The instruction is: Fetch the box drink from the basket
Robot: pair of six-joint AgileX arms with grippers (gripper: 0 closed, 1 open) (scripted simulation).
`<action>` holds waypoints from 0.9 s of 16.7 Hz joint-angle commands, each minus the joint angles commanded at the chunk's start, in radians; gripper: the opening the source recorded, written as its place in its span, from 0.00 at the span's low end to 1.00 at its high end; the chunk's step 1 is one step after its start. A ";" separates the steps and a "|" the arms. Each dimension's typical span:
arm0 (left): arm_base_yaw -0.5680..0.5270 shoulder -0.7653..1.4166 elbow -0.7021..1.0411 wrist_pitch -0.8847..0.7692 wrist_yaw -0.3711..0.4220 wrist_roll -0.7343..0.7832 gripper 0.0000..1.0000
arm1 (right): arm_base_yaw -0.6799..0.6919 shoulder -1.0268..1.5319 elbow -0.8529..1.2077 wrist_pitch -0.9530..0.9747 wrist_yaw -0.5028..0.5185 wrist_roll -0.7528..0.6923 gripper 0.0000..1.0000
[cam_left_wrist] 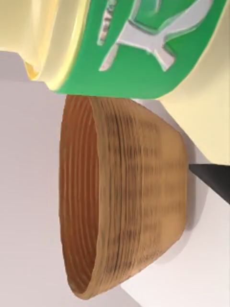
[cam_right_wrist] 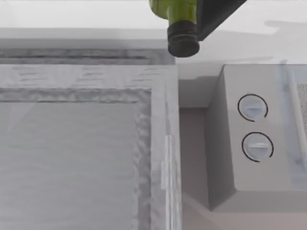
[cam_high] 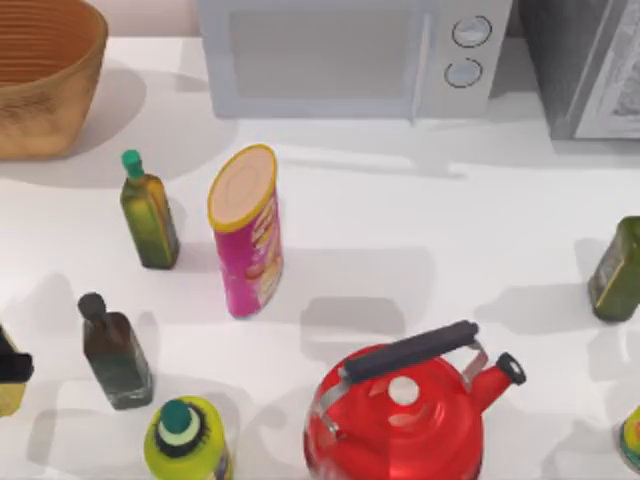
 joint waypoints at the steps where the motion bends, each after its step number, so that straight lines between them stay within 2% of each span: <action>1: -0.001 0.001 0.000 0.001 -0.001 0.000 0.00 | 0.000 0.000 0.000 0.000 0.000 0.000 1.00; 4: -0.032 0.064 0.017 0.053 -0.058 -0.001 0.00 | 0.000 0.000 0.000 0.000 0.000 0.000 1.00; 7: -0.093 0.210 0.057 0.188 -0.181 0.002 0.00 | 0.000 0.000 0.000 0.000 0.000 0.000 1.00; 10: -0.175 0.409 0.115 0.373 -0.347 0.016 0.00 | 0.000 0.000 0.000 0.000 0.000 0.000 1.00; 15: -0.345 0.793 0.218 0.698 -0.683 0.044 0.00 | 0.000 0.000 0.000 0.000 0.000 0.000 1.00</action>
